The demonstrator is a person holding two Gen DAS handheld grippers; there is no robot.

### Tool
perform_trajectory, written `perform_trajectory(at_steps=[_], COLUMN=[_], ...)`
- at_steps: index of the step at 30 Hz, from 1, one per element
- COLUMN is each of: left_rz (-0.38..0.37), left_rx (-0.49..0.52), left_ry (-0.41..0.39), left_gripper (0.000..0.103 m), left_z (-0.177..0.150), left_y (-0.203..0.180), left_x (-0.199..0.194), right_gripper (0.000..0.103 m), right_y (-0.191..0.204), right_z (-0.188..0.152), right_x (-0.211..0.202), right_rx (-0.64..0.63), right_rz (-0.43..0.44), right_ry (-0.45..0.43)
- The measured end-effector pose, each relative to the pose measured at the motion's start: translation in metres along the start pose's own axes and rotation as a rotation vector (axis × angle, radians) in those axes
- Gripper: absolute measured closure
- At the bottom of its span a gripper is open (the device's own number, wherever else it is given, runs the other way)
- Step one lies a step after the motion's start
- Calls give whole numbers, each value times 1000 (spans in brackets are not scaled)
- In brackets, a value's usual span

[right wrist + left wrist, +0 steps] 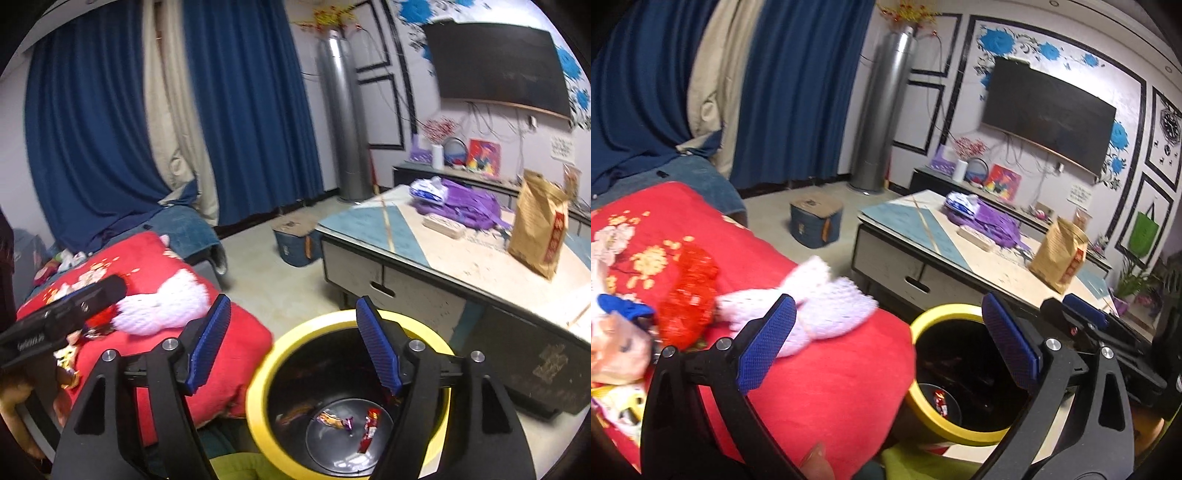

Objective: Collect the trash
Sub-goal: 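Move both grippers back toward the trash on the bedspread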

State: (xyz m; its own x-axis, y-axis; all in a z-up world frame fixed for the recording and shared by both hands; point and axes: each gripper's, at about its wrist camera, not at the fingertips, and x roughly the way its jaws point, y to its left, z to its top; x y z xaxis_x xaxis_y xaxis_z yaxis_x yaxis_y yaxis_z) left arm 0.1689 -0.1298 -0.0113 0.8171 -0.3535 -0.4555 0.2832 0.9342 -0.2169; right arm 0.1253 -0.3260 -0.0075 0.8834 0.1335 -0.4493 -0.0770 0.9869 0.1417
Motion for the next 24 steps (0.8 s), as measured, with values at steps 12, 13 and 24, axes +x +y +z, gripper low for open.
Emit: perform_trajectory(at_steps=[12,13,24], left_rz=[97,107,210], left_rx=[-34,-35,-95], left_ry=[-90,-97,-128], left_gripper=[11,11,11], left_z=[8,9,12], left_y=[33,36,81], left_x=[-37,-40,-61], right_gripper=[31,31,26], right_y=[59,63,105], right_z=[-5,-6,-4], right_x=[-6,-5,7], right_rx=[-124,-132,-208], right_rz=[106,112,160], right_ry=[-2,-1,12])
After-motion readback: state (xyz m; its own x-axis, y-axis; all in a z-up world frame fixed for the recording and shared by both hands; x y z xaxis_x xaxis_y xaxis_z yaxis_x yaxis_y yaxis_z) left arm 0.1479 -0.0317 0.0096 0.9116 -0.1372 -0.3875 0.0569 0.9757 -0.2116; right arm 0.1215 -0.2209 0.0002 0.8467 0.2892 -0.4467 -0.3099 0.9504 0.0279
